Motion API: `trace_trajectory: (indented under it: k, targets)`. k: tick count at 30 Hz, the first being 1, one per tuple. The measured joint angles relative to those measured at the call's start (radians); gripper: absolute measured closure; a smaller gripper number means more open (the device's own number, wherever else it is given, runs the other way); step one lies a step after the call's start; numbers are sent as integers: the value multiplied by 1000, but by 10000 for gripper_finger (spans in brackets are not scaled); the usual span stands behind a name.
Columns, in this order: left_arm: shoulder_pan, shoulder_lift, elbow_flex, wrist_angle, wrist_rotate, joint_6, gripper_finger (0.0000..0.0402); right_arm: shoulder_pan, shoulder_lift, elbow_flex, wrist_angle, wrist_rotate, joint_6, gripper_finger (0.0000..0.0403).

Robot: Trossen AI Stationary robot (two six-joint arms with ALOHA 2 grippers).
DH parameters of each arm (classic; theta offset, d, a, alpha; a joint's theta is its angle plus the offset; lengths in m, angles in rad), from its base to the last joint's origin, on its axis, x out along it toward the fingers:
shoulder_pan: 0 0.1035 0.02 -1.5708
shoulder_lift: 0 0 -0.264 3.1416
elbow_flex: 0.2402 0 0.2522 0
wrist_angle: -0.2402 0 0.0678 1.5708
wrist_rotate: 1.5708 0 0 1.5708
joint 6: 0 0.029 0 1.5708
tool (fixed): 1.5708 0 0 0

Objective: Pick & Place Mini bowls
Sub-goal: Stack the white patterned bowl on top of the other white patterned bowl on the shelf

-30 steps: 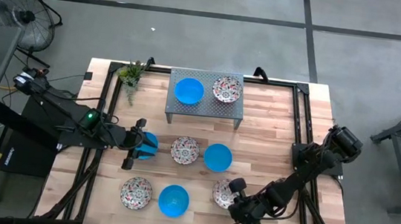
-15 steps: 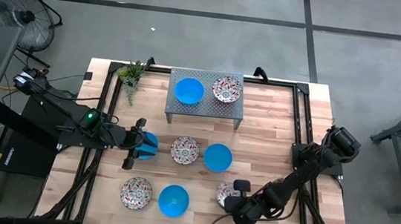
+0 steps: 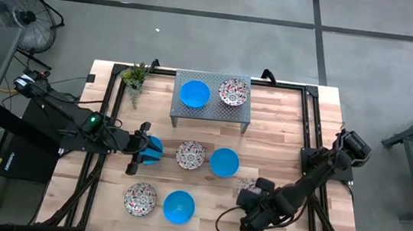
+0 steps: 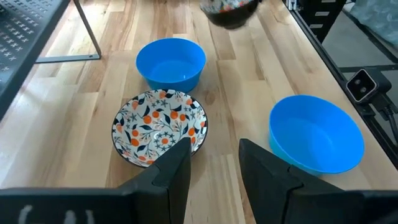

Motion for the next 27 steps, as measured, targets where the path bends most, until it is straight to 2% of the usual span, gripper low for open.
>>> trace_trajectory:
  k: [5, 10, 18, 27]
  targets:
    - [0, 0, 0, -1, 1, 0, 268, -16, -2, 102, -233, 10, 63, 402]
    - [0, 0, 0, -3, 13, 6, 268, -78, -2, 207, -387, 34, 44, 403]
    - [0, 0, 0, -3, 27, 8, 268, -230, -3, 342, -498, 129, -134, 403]
    - [0, 0, 0, -4, 29, 8, 268, -438, -3, 471, -540, 152, -355, 403]
